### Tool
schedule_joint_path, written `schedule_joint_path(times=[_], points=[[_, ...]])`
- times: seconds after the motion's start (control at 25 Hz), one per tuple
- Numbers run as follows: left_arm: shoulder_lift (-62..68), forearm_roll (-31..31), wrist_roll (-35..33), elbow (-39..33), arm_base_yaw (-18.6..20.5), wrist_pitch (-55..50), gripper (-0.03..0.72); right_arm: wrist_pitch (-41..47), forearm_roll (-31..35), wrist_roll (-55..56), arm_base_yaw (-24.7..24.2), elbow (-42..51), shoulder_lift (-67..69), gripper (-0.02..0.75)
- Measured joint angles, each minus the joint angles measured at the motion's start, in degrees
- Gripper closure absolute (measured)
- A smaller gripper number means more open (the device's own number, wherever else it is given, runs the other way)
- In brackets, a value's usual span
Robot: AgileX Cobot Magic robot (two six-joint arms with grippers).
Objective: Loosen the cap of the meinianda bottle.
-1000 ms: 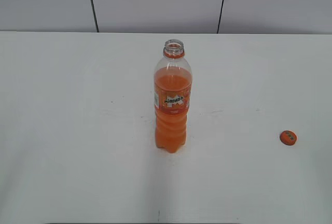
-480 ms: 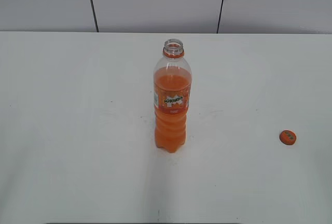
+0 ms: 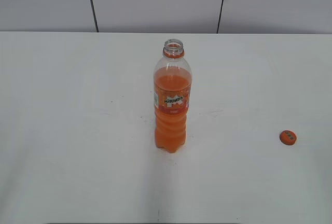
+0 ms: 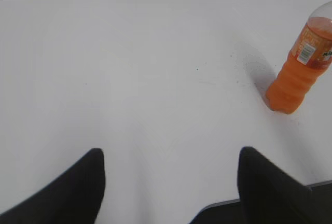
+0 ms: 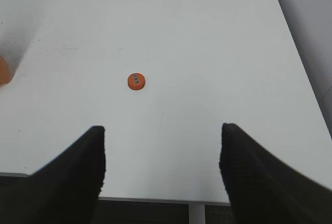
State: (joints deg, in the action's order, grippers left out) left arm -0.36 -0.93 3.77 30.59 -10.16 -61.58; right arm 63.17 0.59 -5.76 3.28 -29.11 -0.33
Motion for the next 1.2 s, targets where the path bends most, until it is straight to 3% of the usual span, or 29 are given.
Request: schedule_joint_path(times=[1.2], points=[[0.0,-0.11,0.0,0.0,0.0,0.16,0.199,-0.18,0.0,0.18,0.0,0.0,0.0,0.223]])
